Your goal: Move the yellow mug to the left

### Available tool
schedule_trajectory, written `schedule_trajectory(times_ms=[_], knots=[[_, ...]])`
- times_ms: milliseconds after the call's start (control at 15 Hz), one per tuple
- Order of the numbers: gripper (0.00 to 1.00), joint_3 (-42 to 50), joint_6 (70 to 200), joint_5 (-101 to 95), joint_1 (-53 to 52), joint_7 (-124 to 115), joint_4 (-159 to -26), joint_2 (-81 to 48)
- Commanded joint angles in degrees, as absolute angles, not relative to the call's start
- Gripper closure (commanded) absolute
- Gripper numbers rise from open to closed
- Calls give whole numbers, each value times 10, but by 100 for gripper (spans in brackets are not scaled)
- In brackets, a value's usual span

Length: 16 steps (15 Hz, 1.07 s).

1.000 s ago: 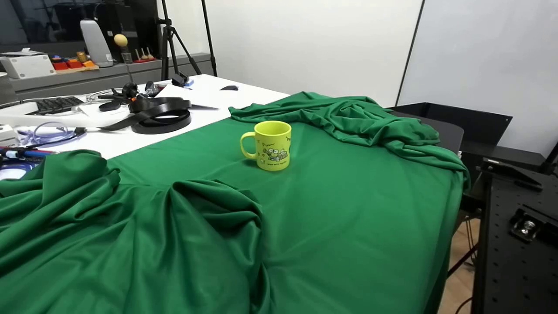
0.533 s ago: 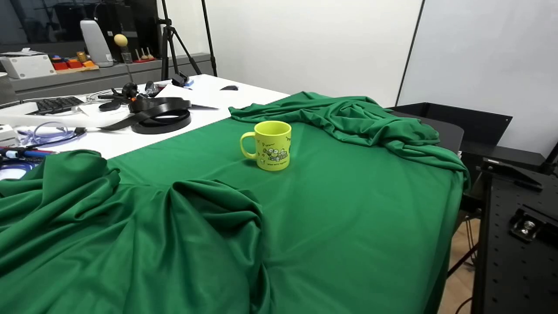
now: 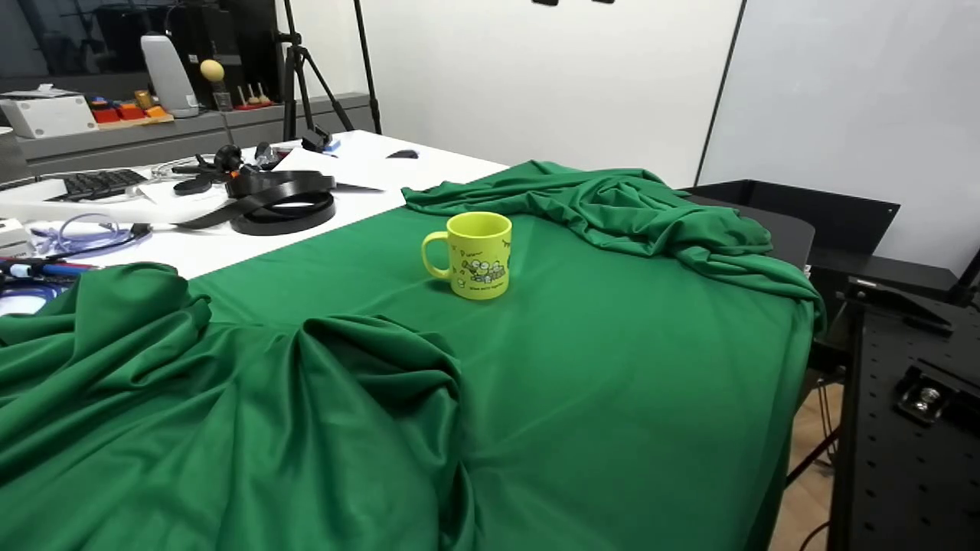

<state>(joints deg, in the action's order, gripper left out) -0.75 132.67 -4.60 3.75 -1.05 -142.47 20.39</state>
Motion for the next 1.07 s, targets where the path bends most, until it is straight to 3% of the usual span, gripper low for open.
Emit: schedule_trajectory(times_ms=[0,200,267,1000], knots=[[0,-1,1397,-64,52,-41,-1359,86],[0,8,1411,-77,59,-60,-1323,17],[0,12,1414,-59,49,-27,-1364,62],[0,20,1433,-126,46,-88,-1315,-40]])
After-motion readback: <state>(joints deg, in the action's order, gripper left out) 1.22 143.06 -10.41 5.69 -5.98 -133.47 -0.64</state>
